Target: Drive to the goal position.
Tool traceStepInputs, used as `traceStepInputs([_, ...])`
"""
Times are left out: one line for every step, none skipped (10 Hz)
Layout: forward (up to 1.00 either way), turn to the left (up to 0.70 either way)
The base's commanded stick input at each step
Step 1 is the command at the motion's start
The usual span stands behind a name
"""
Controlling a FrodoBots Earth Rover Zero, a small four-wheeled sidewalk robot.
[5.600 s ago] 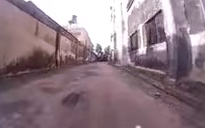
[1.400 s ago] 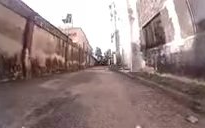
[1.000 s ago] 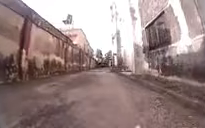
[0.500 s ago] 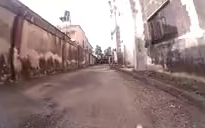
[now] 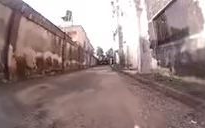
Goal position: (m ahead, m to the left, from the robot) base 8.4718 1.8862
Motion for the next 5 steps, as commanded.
traceStepInputs([0.7, 0.01])
traceStepInputs([0.7, 0.01])
traceStepInputs([0.7, 0.01])
traceStepInputs([0.7, 0.01])
traceStepInputs([0.7, 0.01])
